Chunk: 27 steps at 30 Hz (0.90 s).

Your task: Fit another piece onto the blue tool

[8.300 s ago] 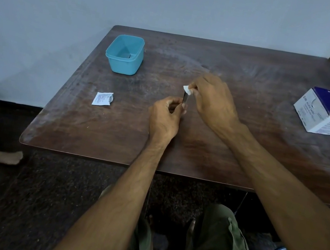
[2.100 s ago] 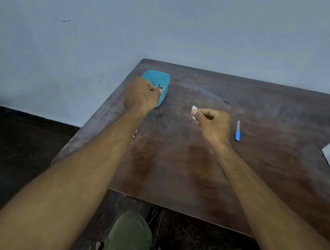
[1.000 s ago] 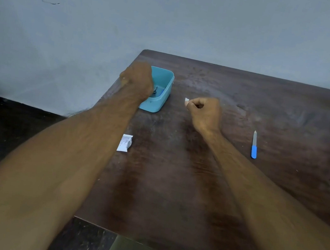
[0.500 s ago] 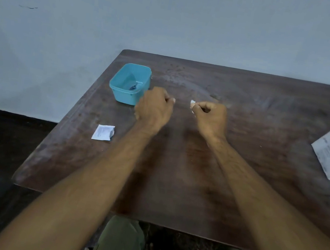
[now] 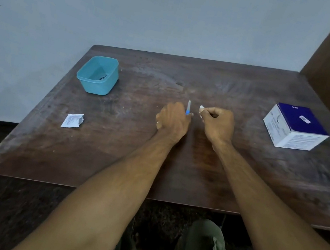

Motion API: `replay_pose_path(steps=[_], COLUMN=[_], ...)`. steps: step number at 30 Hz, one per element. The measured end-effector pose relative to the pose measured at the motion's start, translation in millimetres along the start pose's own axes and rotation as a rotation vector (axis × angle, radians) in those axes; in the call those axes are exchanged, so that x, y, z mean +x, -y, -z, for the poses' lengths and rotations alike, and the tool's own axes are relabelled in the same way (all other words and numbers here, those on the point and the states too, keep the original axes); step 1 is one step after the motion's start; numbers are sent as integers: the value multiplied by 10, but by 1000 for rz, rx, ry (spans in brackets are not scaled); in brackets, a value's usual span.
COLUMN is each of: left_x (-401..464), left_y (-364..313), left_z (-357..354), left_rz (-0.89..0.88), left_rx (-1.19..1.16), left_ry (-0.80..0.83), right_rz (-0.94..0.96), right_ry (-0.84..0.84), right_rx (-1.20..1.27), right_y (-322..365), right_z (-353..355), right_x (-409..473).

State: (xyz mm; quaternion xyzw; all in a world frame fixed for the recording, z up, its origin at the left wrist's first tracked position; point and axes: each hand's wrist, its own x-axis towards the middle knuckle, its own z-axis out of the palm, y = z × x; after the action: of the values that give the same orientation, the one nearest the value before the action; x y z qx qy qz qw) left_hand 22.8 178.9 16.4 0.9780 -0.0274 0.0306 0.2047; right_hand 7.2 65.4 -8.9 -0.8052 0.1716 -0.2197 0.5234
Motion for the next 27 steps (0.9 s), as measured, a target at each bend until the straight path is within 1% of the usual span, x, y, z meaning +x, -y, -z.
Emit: replay_pose_path(steps=[7, 12, 15, 17, 19, 21, 23, 25, 27], left_x=[34, 30, -6, -41, -76, -125, -205, -249, -280], left_y=[-128, -73, -4, 87, 231, 383, 549, 701, 832], left_z=[-50, -64, -28, -11, -32, -45, -15, 6, 10], left_rz=[34, 138, 183, 164, 160, 200, 207, 166, 145], left_rx=[18, -115, -247, -324, -460, -654, -771, -819, -797], left_ry=[-8, 18, -4, -20, -43, -54, -60, -68, -75], right_rz=[-39, -39, -20, 29, 108, 214, 341, 443, 510], right_ry=[-15, -15, -19, -9, -6, -13, -6, 20, 57], right_rx=[16, 18, 7, -17, -55, -99, -168, -227, -273], right_y=[-102, -139, -154, -128, -59, 15, 88, 148, 210], right_z=[112, 138, 135, 137, 140, 135, 110, 61, -18], right_x=[-19, -68, -122, -176, -257, -337, -411, -464, -518])
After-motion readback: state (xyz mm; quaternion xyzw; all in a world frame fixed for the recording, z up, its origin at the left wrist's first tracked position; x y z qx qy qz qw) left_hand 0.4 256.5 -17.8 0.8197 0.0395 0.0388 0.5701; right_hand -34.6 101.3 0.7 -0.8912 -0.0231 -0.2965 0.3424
